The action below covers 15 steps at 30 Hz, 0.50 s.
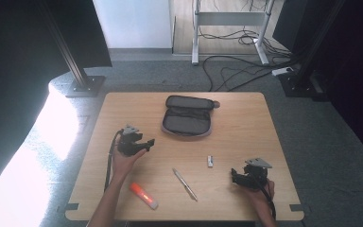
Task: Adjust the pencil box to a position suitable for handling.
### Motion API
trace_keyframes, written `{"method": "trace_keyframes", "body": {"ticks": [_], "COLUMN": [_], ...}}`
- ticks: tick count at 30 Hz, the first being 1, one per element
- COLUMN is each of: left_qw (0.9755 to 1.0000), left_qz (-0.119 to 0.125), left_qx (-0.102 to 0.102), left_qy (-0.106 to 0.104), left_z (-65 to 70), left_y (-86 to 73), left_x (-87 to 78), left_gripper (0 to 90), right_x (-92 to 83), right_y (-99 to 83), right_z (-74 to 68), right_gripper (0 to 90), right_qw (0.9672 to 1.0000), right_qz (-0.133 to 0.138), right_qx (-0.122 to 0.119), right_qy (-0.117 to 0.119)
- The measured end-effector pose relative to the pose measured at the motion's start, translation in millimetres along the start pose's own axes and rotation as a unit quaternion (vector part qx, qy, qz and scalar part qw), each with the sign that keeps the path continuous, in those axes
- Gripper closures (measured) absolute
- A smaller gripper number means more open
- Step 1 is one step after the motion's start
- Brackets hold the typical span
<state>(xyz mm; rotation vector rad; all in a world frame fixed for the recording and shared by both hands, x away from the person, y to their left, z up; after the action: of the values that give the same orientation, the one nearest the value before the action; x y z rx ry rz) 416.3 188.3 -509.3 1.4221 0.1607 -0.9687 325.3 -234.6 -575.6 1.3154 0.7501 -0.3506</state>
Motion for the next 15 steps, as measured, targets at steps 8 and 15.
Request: {"method": "trace_keyframes", "body": {"ticks": [8,15], "left_qw": [1.0000,0.9999], "left_qz": [-0.002,-0.012], "left_qx": [-0.008,-0.010], "left_qy": [0.005,0.001], "left_z": [4.7,5.0], "left_y": [16.5,23.4], "left_x": [10.9,22.7], "left_gripper": [35.6,35.7], "right_x": [-0.3,-0.3], "right_y": [-0.1,-0.1], "right_z": [-0.4,-0.6], "right_gripper": [16.1,16.8], "right_qw": [1.0000,1.0000], "right_qz": [0.001,0.002], "right_qx": [0.000,0.000], "right_qy": [0.001,0.001]}}
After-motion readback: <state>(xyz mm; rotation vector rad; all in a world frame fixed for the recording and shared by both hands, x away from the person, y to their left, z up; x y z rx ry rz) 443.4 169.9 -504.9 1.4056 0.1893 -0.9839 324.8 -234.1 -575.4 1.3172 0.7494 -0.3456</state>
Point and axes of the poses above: each handheld gripper's, and its own axes: x roughly forward along the jaws, y roughly out of its top, z roughly to its right, the point moved 3 cm from there along x, roughly forward along the jaws, and after that the axes turned 6 degrees about -x, right-handed, at the moved point
